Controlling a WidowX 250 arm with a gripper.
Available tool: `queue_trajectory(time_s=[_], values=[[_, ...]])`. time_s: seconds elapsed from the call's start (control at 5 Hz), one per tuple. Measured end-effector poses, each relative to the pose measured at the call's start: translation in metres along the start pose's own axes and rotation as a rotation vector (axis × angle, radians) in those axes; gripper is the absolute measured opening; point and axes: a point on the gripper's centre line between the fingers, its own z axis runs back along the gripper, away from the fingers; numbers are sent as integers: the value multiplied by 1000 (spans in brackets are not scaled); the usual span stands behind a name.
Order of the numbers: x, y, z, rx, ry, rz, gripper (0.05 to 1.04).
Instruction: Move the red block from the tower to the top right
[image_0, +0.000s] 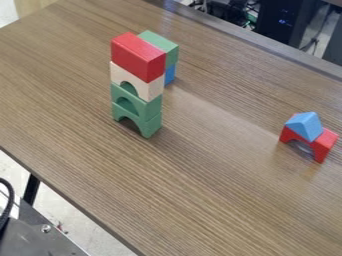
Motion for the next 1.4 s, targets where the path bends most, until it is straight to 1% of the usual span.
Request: queue_trajectory(time_s=[0.2, 0.4, 0.6, 0.8, 1.0, 1.2, 1.4], values=[[18, 22, 12, -67, -37, 57, 1001], [26, 31, 11, -77, -39, 43, 1001], [35, 24, -6, -56, -63, 13, 1001], [45, 16, -27, -15, -94, -24, 1001], [47, 11, -35, -31, -101, -58, 1001], [52, 11, -39, -40, -95, -65, 1001], [56, 13, -41, -28, -118, -60, 1001]])
